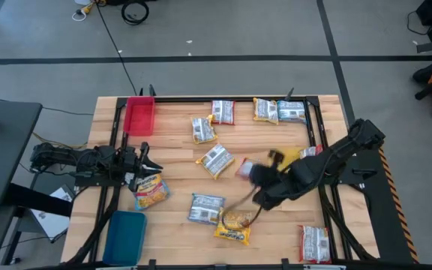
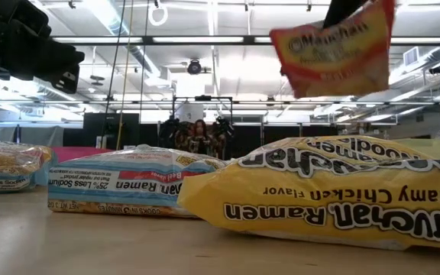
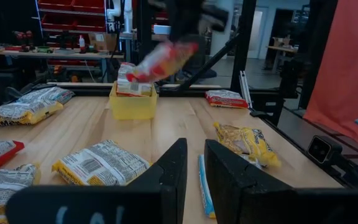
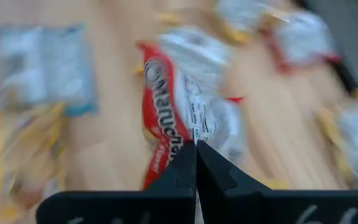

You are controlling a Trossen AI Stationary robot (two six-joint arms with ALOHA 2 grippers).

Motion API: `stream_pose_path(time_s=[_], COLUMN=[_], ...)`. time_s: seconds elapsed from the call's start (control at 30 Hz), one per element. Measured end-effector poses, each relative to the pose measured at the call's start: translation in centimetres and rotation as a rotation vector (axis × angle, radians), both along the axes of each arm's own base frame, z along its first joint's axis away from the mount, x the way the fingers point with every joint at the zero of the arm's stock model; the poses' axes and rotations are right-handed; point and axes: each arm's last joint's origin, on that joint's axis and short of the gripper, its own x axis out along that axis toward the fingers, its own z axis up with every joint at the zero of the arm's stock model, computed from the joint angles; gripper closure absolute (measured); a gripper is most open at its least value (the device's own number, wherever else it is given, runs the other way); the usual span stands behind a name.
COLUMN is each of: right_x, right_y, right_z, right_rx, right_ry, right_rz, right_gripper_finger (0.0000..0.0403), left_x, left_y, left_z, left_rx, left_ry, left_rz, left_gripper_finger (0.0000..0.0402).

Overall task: Sort Maruchan noodles
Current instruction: Put the red noodle pack into the yellow bin

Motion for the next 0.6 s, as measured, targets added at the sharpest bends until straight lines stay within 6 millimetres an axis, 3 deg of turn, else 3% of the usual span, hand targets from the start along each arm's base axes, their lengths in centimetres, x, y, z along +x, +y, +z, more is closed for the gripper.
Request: stream_pose_path(time_s=[0.23,0.33,0.5,0.6], right_x=[2.8,3.7,4.2,4.3], right_y=[2.4,3.0,3.2,3.7], right_z=[-7.0,-9.8,-14.1,-15.1], right_rx=[-0.207,-0.313,-0.635,-0.839], right_ry=[0.131,0.224,0.540,0.681], right_rz=[0.741,0.923,1.227,1.412], right_gripper_finger=[0.0398,0.0394,0.0393,0.0395], left_x=[0.0,0.0,0.0,0.0], left_y=[0.0,0.0,0.0,0.0], left_z=[0.0,0.0,0.0,0.0], left_rx=[0.000,0.000,0.000,0.000], left_ry=[0.000,0.000,0.000,0.000], left_rz=[0.000,0.000,0.000,0.000], left_gripper_finger=[0.0340,0.0340,0.0340,0.0340])
